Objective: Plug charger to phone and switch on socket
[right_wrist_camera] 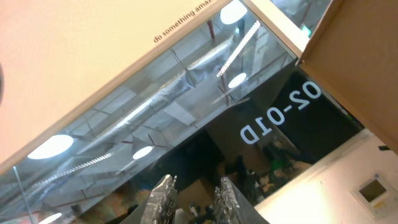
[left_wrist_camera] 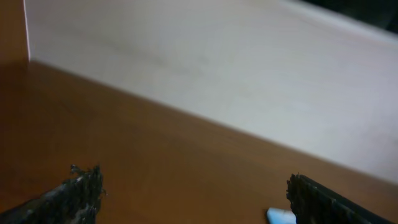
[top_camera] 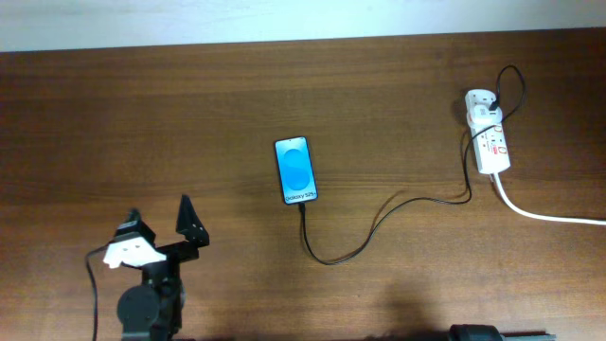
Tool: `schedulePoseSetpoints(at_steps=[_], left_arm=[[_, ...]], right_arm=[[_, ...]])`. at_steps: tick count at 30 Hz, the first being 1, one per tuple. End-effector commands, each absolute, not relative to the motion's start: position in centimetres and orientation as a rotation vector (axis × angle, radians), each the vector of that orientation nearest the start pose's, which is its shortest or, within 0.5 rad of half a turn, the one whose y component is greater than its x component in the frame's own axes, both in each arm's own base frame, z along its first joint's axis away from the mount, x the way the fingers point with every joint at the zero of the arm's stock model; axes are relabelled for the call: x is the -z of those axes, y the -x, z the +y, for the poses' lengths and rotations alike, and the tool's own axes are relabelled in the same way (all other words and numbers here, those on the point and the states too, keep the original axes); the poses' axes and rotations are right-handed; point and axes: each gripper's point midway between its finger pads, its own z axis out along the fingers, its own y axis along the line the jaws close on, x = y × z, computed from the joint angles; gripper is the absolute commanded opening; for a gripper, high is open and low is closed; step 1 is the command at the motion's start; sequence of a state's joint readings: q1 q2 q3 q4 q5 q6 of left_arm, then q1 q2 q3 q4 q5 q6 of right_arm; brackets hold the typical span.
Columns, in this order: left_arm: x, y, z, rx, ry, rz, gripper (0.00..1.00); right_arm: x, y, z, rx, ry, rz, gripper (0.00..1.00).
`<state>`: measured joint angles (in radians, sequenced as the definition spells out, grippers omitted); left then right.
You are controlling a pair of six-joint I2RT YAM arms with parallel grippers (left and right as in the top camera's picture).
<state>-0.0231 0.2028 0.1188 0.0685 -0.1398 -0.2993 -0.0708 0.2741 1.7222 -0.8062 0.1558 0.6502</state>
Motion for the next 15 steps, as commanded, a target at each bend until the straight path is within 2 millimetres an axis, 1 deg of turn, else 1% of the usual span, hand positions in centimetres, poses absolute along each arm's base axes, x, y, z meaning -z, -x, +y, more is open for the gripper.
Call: schedulePoseSetpoints(at_steps=[1,4,5,7,9,11,12,15], left_arm=[[-19.3,-25.5,2.1,0.126,0.338,1.562,0.99],[-17.6,-25.4,2.5,0.095,0.363,1.627,0.99],[-17.3,-25.3,2.5,0.093,0.367,1.638,0.99],[-16.7,-25.2,2.7,0.079,0.377,1.661,1.0],[-15.4,-25.0,2.7,0.068,0.38,1.717,0.99],[-11.6,-23.9,2.7,0.034,0.392,1.877,0.99],[-10.2,-23.4,2.7,0.02,0.392,1.937,0.99],[-10.2,-23.4,2.7,0.022,0.391,1.939,0.99]], right_arm=[[-57.6,10.0,-1.8,-0.478,-0.431,0.766,0.27],[-57.0,11.9,-1.7,-0.483,-0.418,0.728,0.31],[-56.8,12.6,-1.7,-0.486,-0.413,0.714,0.32],[-56.5,13.4,-1.6,-0.488,-0.408,0.697,0.34],[-56.5,13.4,-1.6,-0.489,-0.407,0.695,0.34],[-56.3,12.8,-1.8,-0.483,-0.42,0.706,0.36],[-56.3,12.3,-1.8,-0.482,-0.422,0.715,0.36],[-55.7,10.8,-1.9,-0.479,-0.43,0.738,0.37]])
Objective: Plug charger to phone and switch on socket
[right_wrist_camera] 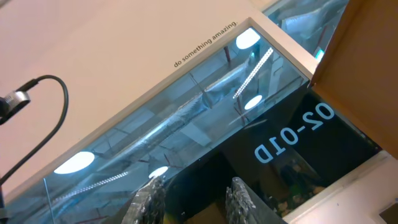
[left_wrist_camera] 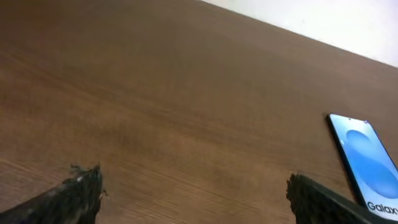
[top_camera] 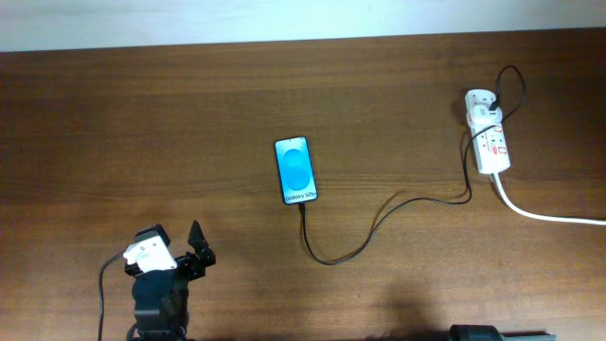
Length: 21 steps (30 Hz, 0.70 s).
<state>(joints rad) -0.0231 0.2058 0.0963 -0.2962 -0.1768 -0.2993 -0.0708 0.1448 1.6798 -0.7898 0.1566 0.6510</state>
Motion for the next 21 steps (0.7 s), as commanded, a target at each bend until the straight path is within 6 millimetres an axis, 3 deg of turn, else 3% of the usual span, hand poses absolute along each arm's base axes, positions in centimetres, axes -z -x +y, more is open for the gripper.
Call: schedulePoseSetpoints(at_steps=[1,5,9,12,21], left_arm=[[-10.2,-23.4,2.7,0.022,0.391,1.938,1.0],[-11.0,-23.5,2.7,0.03,0.389,1.904,0.99],[-12.8,-23.4,2.7,0.048,0.383,1.819,0.99],[-14.6,-23.3,2.7,0.064,0.377,1.736,1.0],[-16.2,-24.4,2.7,0.093,0.366,1.591,0.99]], right_arm=[[-55.0,9.9,-2.0,-0.476,-0.434,0.75,0.38],[-52.1,6.7,-2.2,-0.47,-0.446,0.786,0.4],[-51.4,4.5,-2.0,-0.47,-0.445,0.832,0.42],[-51.2,4.1,-2.0,-0.466,-0.448,0.839,0.43],[-51.2,4.1,-1.9,-0.467,-0.443,0.843,0.43]])
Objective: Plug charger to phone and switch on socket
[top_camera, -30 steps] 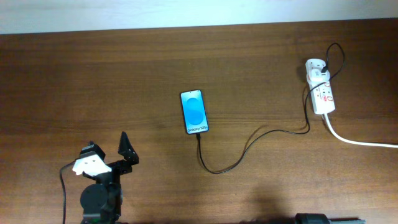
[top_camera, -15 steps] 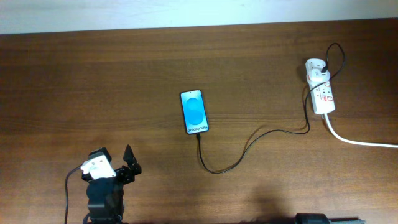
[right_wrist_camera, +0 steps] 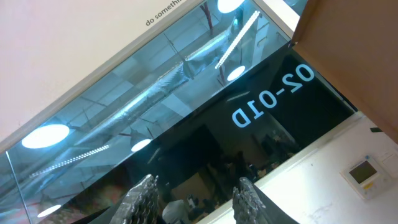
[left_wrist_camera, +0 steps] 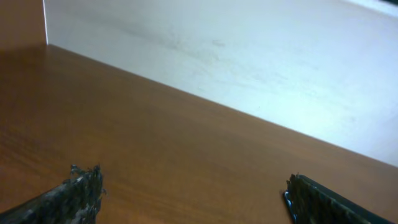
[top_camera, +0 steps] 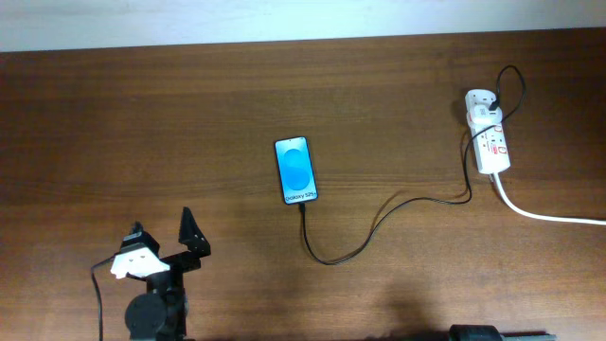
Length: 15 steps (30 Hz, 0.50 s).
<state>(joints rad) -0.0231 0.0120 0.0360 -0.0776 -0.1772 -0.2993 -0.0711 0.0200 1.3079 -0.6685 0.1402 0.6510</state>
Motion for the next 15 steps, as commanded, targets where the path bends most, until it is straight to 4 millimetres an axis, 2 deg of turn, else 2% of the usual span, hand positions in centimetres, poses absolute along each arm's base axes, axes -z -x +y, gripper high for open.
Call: schedulePoseSetpoints(at_steps=[1,3,5,6,9,10,13,14,15], left_arm=[[-16.2,-24.4,2.7,0.093,0.366,1.587,0.99],[-16.2,-24.4,2.7,0.093,0.366,1.587,0.99],[-16.2,-24.4,2.7,0.093,0.366,1.587,0.99],[-16.2,-24.4,2.7,0.093,0.366,1.587,0.99],[-16.1,-24.4,2.7,0.093,0.366,1.589,0.99],[-16.1,-24.4,2.7,0.093,0.366,1.589,0.99],[-16.1,-24.4,2.7,0.093,0.366,1.589,0.99],[-16.1,-24.4,2.7,0.093,0.366,1.589,0.99],[-16.1,-24.4,2.7,0.093,0.366,1.589,0.99]], right_arm=[[-51.1,3.9,-1.9,-0.466,-0.444,0.849,0.43],[-50.8,3.1,-1.4,-0.48,-0.423,0.872,0.45],[-50.6,1.8,-0.1,-0.517,-0.358,0.912,0.49],[-50.5,1.3,0.3,-0.527,-0.336,0.919,0.55],[-50.4,-0.3,0.4,-0.506,-0.336,0.913,0.9],[-50.3,-0.9,0.3,-0.497,-0.342,0.91,0.99],[-49.3,-2.8,-1.2,-0.454,-0.414,0.911,0.99],[-47.4,-4.3,-2.9,-0.399,-0.514,0.949,0.99],[-44.7,-5.9,-3.6,-0.361,-0.578,1.042,0.99]])
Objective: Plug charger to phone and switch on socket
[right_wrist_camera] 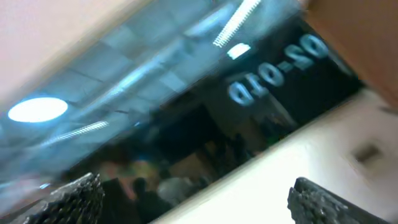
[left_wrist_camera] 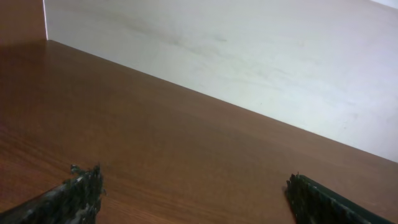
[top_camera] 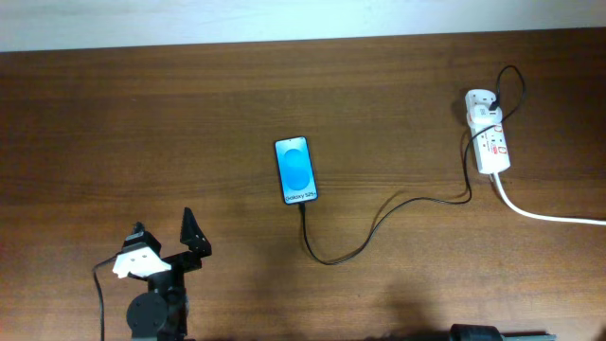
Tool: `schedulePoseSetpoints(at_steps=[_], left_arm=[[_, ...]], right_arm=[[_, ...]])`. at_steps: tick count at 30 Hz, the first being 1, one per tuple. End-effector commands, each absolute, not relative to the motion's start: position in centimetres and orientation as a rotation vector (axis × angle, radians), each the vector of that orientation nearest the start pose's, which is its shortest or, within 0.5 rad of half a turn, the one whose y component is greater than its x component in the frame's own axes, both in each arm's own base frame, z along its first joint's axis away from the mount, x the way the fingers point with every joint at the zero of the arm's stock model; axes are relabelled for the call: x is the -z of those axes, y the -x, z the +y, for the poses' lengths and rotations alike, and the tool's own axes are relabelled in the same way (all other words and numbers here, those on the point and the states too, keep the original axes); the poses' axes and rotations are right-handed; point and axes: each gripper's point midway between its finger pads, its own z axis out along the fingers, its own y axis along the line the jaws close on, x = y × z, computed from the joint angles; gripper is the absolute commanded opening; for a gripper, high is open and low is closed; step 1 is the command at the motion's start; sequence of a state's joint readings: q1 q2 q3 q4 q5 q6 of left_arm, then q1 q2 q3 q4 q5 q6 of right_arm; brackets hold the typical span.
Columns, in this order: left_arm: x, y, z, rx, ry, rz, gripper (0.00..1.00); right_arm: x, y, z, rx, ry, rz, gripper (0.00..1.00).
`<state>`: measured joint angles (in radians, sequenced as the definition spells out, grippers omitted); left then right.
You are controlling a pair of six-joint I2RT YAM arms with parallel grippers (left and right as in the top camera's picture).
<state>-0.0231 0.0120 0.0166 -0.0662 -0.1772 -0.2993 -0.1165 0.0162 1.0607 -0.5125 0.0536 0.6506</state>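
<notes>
In the overhead view the phone [top_camera: 296, 170] lies face up mid-table, its screen lit blue. A black charger cable [top_camera: 331, 262] meets its near end and loops right to the white socket strip [top_camera: 490, 137] at the far right. The switch's state cannot be told. My left gripper [top_camera: 163, 237] hovers open near the front left, well short of the phone. Its wrist view shows only wood and wall between the spread fingers [left_wrist_camera: 71, 199]. My right gripper [right_wrist_camera: 196, 199] is open and empty, pointing up at a glass wall, away from the table.
The strip's white mains lead [top_camera: 549, 216] runs off the right edge. The charger's adapter [top_camera: 481, 102] sits at the strip's far end. A pale wall [left_wrist_camera: 249, 56] borders the table's far edge. Part of the right arm [top_camera: 473, 332] shows at the bottom edge.
The right gripper's fingers stand much wider apart than before, and its view is blurred. The left gripper has barely shifted; the phone's corner has left its wrist view.
At first the left gripper was raised at the front left, and the right fingers were close together. Then the left wrist tilted down and saw the phone, then lifted back. The right fingers spread a little at each moment and are wide now. Phone, cable and strip stayed put.
</notes>
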Motion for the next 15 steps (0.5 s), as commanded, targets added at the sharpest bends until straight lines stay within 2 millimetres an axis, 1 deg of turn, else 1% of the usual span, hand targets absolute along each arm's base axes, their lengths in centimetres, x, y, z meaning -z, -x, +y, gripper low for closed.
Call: schedulePoseSetpoints(at_steps=[1,2,4,5,6,7,8,10,12,15], left_arm=[[-16.1,-24.4,2.7,0.093,0.366,1.589,0.99],[-16.1,-24.4,2.7,0.092,0.366,1.589,0.99],[-16.1,-24.4,2.7,0.092,0.366,1.589,0.99],[-16.1,-24.4,2.7,0.092,0.366,1.589,0.99],[-16.1,-24.4,2.7,0.093,0.366,1.589,0.99],[-16.1,-24.4,2.7,0.093,0.366,1.589,0.99],[-16.1,-24.4,2.7,0.093,0.366,1.589,0.99],[-16.1,-24.4,2.7,0.093,0.366,1.589,0.99],[-16.1,-24.4,2.7,0.093,0.366,1.589,0.99],[-16.1,-24.4,2.7,0.093,0.366,1.589,1.0]], right_arm=[[-41.6,-7.4,-3.8,-0.338,-0.619,1.16,0.99],[-38.3,-8.6,-4.0,-0.308,-0.666,1.28,0.99],[-36.2,-9.3,-6.2,-0.199,-0.776,1.288,0.99],[-35.5,-9.8,-6.9,-0.165,-0.806,1.284,0.99],[-35.0,-10.6,-7.1,-0.162,-0.809,1.283,0.99],[-33.9,-12.3,-7.3,-0.162,-0.809,1.286,0.99],[-32.8,-13.6,-7.4,-0.159,-0.812,1.295,0.99],[-29.6,-16.6,-7.4,-0.167,-0.804,1.33,0.99],[-26.8,-19.2,-6.9,-0.205,-0.771,1.358,0.99],[-23.4,-21.8,-6.3,-0.25,-0.73,1.363,0.99]])
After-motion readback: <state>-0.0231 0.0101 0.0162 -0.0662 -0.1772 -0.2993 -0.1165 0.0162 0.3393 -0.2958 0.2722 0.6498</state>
